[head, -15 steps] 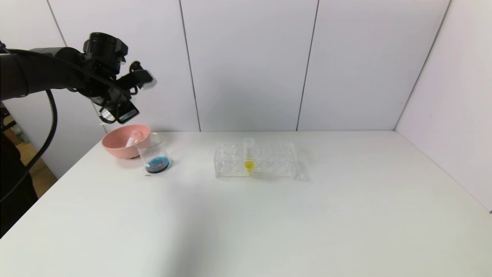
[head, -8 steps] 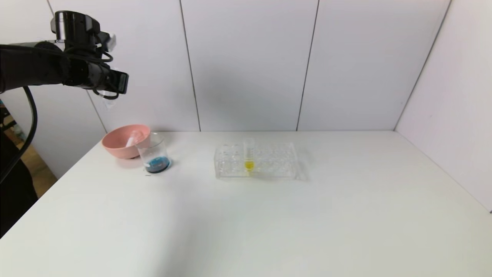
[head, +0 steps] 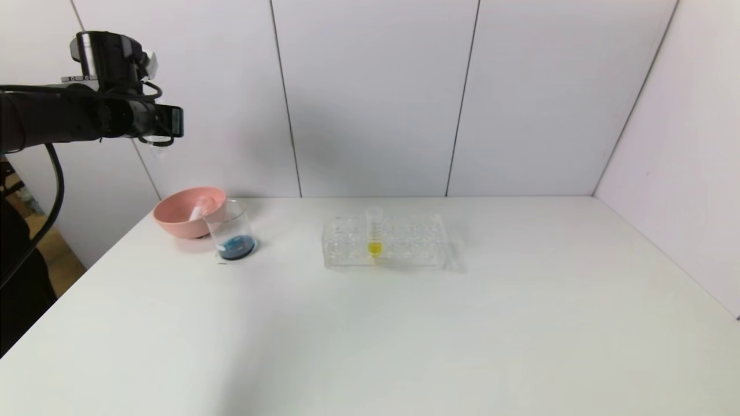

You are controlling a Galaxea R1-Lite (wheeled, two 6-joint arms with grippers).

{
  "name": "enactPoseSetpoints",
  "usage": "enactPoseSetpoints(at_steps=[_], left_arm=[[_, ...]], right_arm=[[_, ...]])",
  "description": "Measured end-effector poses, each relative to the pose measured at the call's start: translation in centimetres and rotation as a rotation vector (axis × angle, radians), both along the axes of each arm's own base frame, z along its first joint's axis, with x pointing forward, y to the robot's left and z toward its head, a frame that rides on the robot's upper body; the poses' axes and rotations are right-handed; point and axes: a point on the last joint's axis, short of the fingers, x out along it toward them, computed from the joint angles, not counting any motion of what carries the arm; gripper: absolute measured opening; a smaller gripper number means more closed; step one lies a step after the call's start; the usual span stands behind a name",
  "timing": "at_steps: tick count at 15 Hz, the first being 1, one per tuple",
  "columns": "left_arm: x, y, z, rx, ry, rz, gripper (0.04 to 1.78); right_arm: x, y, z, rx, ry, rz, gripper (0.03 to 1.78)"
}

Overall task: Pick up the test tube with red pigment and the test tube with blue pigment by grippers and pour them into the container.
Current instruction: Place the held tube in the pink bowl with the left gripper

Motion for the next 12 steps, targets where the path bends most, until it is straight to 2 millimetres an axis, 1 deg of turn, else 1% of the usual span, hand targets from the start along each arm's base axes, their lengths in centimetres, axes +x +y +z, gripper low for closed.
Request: enactPoseSetpoints(at_steps=[2,4,8,12], left_arm=[[0.5,0.1,-0.9,-0.01,0.008,0.003,0.47],[0.8,0.1,-2.5,-0.053,0.029,0.015,0.47],[1.2,0.7,-6.3,-0.096,0.075,0.04,0.47],[2.3,1.1,-9.9,-0.096,0.142,0.045,0.47]], right_arm=[[0.0,0.0,0.0,0.0,0.0,0.0,1.77],[0.0,0.0,0.0,0.0,0.0,0.0,1.77],[0.0,0.0,0.0,0.0,0.0,-0.001,1.77],[0.0,0.0,0.0,0.0,0.0,-0.001,1.77]])
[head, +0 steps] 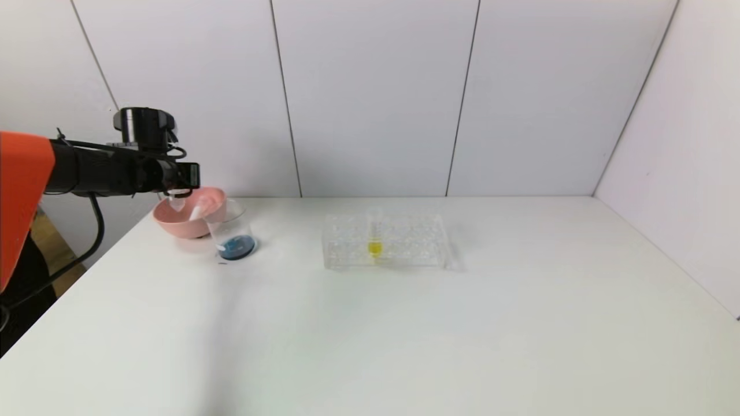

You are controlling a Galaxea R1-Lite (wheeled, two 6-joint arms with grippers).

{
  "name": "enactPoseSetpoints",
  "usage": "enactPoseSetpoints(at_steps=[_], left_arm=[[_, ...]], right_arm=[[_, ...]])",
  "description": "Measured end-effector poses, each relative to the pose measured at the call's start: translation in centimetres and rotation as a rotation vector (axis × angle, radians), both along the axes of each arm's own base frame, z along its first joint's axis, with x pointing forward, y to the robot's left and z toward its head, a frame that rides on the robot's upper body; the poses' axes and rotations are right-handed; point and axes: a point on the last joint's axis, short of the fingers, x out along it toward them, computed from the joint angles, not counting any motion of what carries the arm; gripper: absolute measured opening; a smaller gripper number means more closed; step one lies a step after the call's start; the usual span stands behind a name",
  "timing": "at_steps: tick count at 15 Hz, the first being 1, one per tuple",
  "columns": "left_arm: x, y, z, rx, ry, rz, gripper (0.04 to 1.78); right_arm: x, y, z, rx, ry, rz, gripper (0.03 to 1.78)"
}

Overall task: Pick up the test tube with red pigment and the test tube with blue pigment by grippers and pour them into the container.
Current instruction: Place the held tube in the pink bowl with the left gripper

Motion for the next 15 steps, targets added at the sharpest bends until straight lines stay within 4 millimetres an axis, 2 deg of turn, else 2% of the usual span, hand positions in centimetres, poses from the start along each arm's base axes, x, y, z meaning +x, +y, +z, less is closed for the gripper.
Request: enactPoseSetpoints(at_steps=[5,11,15], left_arm=[[1.0,0.4,-2.9,0.002,0.048,0.007,0.47],[1.2,2.3,-4.4,0.004,0.049,0.046,0.47],[1.2,2.6,-4.7,0.027,0.049,0.038,0.5]], right_arm=[[0.0,0.0,0.0,0.0,0.0,0.0,1.77],[0.0,0.0,0.0,0.0,0.0,0.0,1.77],[0.0,0.0,0.0,0.0,0.0,0.0,1.78]])
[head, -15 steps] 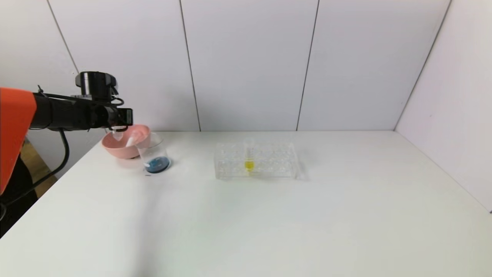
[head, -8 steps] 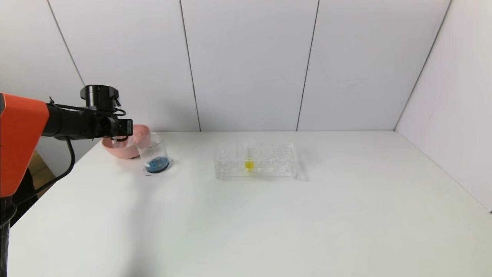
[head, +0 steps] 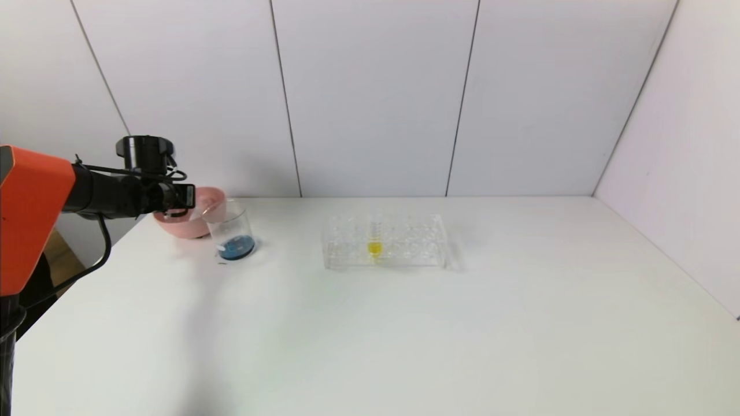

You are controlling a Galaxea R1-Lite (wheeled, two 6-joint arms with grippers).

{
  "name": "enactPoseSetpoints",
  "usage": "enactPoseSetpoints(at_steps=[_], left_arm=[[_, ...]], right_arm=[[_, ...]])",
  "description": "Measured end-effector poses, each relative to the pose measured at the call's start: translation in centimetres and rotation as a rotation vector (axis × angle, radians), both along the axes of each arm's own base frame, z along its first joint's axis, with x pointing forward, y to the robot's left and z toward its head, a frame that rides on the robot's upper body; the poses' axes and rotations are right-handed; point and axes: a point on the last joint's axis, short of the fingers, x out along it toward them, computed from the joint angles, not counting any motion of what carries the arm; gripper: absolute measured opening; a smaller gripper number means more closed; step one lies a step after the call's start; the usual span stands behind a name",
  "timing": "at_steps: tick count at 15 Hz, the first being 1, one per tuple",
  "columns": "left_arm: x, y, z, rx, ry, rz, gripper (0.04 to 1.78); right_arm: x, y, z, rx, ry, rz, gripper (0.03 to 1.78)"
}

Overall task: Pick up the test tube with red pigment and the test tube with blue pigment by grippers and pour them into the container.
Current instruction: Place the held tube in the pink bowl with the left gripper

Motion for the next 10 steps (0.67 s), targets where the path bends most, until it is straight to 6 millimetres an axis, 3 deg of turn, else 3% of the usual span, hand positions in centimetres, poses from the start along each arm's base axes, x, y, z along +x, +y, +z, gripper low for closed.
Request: enactPoseSetpoints(at_steps=[3,8,10], left_arm=[[-0.03,0.11,-0.04,0.0,0.002,0.001,0.71],[-0.02,0.1,0.12,-0.004,-0.006,0.001,1.46],[-0.33,-0.06,0.44,-0.003,-0.008,-0.001,1.66]], right_arm=[[0.0,0.0,0.0,0.0,0.0,0.0,1.77],[0.0,0.0,0.0,0.0,0.0,0.0,1.77],[0.0,0.0,0.0,0.0,0.0,0.0,1.77]])
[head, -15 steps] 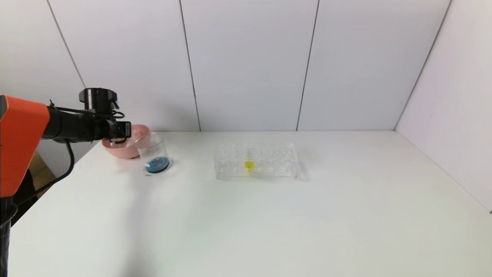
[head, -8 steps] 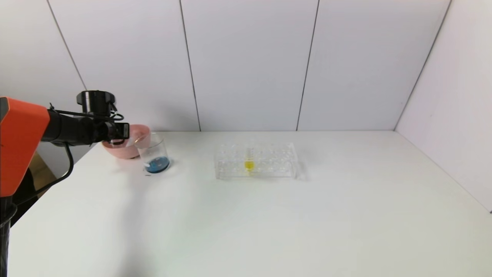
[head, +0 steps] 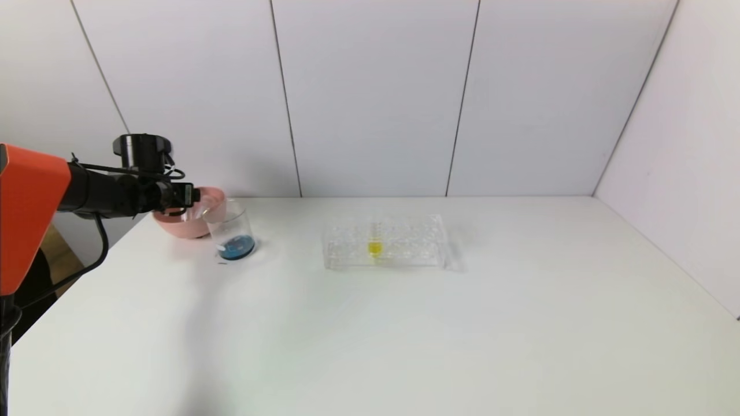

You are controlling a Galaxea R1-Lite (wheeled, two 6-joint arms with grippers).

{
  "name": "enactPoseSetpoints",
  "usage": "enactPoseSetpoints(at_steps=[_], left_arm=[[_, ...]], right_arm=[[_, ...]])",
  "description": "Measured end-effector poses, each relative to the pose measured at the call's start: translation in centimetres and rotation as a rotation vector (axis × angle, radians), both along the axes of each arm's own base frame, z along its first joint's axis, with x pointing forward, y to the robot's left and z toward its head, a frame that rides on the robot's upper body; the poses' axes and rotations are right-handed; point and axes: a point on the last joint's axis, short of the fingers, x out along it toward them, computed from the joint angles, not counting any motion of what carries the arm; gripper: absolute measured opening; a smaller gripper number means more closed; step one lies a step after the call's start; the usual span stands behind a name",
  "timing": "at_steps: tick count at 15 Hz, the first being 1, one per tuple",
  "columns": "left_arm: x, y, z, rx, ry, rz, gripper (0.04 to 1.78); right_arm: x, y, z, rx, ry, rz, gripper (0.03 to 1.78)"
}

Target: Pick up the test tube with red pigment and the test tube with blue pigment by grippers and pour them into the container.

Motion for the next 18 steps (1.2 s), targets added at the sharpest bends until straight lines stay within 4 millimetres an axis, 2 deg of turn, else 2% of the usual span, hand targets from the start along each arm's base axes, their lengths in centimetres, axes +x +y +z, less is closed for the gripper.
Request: enactPoseSetpoints(at_steps=[2,5,9,12,14,16,18], left_arm=[[-0.6,-0.3,1.1,0.007,-0.033,-0.003,1.76],[-2.6,-1.2,3.5,0.035,-0.104,-0.025,1.78],[-7.3,-2.8,7.9,0.111,-0.212,-0.074,1.78],[-12.4,-4.8,12.5,0.186,-0.313,-0.142,1.78],[-16.9,-6.0,15.1,0.215,-0.383,-0.186,1.78],[-21.8,-6.7,16.4,0.226,-0.43,-0.216,1.78],[-26.5,-6.9,16.3,0.23,-0.448,-0.231,1.78]], right_arm=[[0.0,0.0,0.0,0.0,0.0,0.0,1.77],[0.0,0.0,0.0,0.0,0.0,0.0,1.77],[0.0,0.0,0.0,0.0,0.0,0.0,1.77],[0.0,0.0,0.0,0.0,0.0,0.0,1.77],[0.0,0.0,0.0,0.0,0.0,0.0,1.77],[0.0,0.0,0.0,0.0,0.0,0.0,1.77],[0.0,0.0,0.0,0.0,0.0,0.0,1.77]])
